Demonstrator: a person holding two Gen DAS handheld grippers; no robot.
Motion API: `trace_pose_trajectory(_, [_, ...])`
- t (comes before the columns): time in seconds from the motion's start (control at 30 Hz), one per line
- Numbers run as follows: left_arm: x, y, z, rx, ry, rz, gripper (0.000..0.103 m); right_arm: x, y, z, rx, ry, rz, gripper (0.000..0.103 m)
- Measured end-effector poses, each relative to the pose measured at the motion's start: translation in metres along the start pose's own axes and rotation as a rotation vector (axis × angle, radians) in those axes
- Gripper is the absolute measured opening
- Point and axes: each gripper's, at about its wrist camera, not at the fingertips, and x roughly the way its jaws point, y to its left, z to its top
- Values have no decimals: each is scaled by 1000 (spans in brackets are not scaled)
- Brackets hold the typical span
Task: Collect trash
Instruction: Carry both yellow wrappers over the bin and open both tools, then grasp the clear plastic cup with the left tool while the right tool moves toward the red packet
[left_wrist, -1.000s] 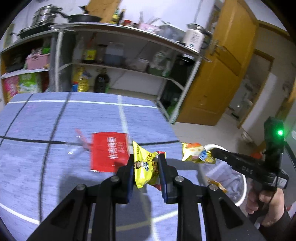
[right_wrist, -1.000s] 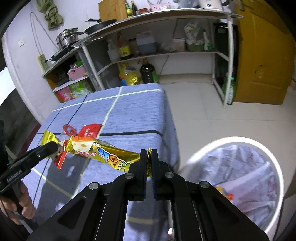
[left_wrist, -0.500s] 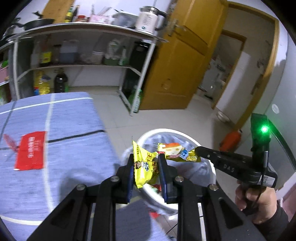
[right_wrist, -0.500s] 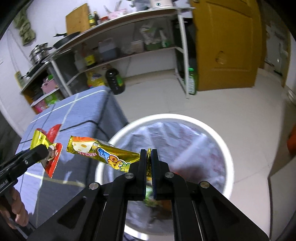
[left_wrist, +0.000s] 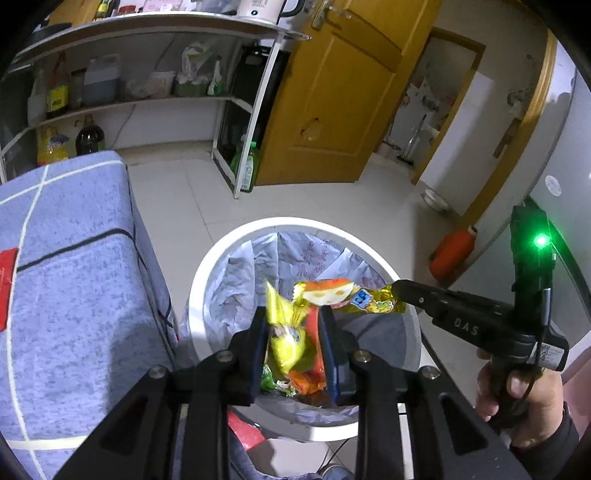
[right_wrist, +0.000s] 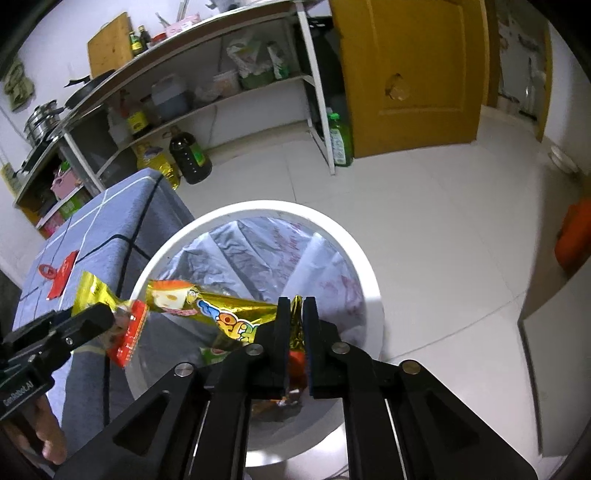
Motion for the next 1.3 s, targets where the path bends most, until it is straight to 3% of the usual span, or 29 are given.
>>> trace_pose_trajectory(0.2, [0, 4, -1, -12, 0, 6, 38, -4, 2, 1, 7, -23, 8, 14])
trace_pose_trajectory(0.37, [-13, 7, -1, -8, -24, 13, 38, -12, 6, 4, 8, -47, 25, 22])
trace_pose_trajectory(0.5, [-27, 11, -1, -10, -46, 21, 38, -24, 19, 5, -18, -76, 64, 23])
trace_pose_trajectory(0.8, [-74, 29, -9, -14, -118, 70, 38, -53, 63, 2, -118, -146, 157, 23])
trace_pose_trajectory(1.3, [-141, 110, -40, -110, -184, 218, 39, -55, 158, -4, -243, -131, 307, 23])
